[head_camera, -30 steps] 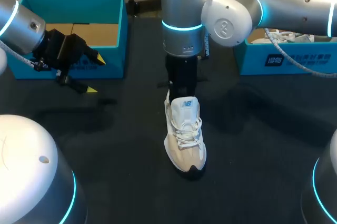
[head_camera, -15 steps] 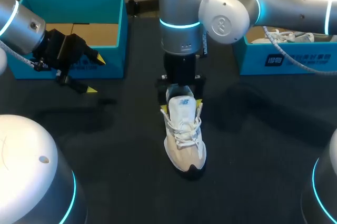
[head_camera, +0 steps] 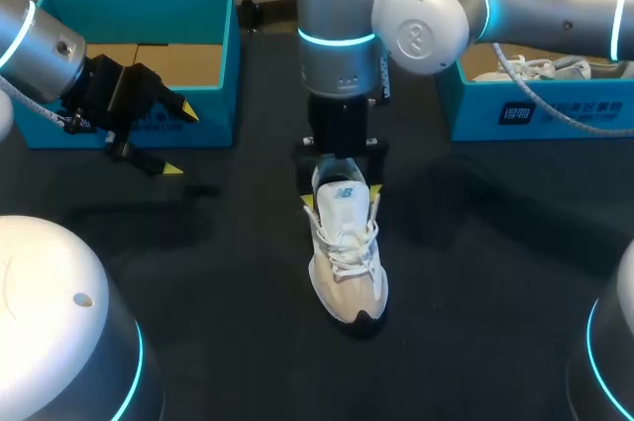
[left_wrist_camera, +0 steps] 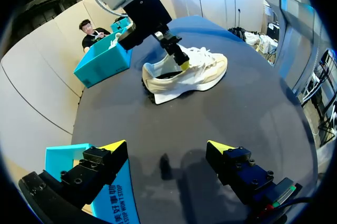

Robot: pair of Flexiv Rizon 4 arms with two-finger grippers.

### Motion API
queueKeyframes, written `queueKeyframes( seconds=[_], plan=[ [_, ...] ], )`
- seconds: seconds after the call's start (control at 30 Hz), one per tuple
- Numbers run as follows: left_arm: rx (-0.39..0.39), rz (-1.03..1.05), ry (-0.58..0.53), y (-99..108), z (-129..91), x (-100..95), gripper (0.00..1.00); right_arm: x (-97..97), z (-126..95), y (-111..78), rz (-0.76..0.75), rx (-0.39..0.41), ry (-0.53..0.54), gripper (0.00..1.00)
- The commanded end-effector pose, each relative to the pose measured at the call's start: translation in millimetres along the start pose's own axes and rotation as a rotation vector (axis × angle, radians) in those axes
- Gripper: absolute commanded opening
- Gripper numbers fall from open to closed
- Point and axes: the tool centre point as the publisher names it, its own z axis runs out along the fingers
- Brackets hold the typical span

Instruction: Take the shoe out of the shoebox, open the shoe tongue, remove and reinsert the insole, then place the shoe into the shoebox

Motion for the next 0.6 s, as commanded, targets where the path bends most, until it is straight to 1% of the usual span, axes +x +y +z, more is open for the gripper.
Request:
queueKeyframes(
  seconds=[0.03,0.07,0.13,0.2,0.37,0.47,0.53,0.6],
  plan=[
    [-0.001,0.001,0.0,-0.1,-0.9,1.0,1.0,-1.7,-12.7,-11.9,0.013,-0.021,-0.008,1.0],
    [-0.001,0.001,0.0,-0.1,-0.9,1.0,1.0,-1.9,-15.6,-13.1,0.017,-0.04,-0.017,1.0],
    [-0.001,0.001,0.0,-0.1,-0.9,1.0,1.0,-3.1,-19.2,-14.7,0.025,-0.043,-0.029,1.0],
    [-0.001,0.001,0.0,-0.1,-0.9,1.0,1.0,-5.9,-25.2,-15.9,0.042,-0.076,-0.05,1.0],
    [-0.001,0.001,0.0,-0.1,-0.9,1.0,1.0,-6.7,-36.5,-19.7,0.057,-0.112,-0.08,1.0],
    [-0.001,0.001,0.0,-0.1,-0.9,1.0,1.0,-5.5,-41.1,-25.2,0.059,-0.115,-0.087,1.0],
    [-0.001,0.001,0.0,-0.1,-0.9,1.0,1.0,-3.7,-39.0,-29.5,0.058,-0.105,-0.083,1.0],
    [-0.001,0.001,0.0,-0.1,-0.9,1.0,1.0,-0.7,-34.8,-37.6,0.059,-0.096,-0.076,1.0]
  ],
)
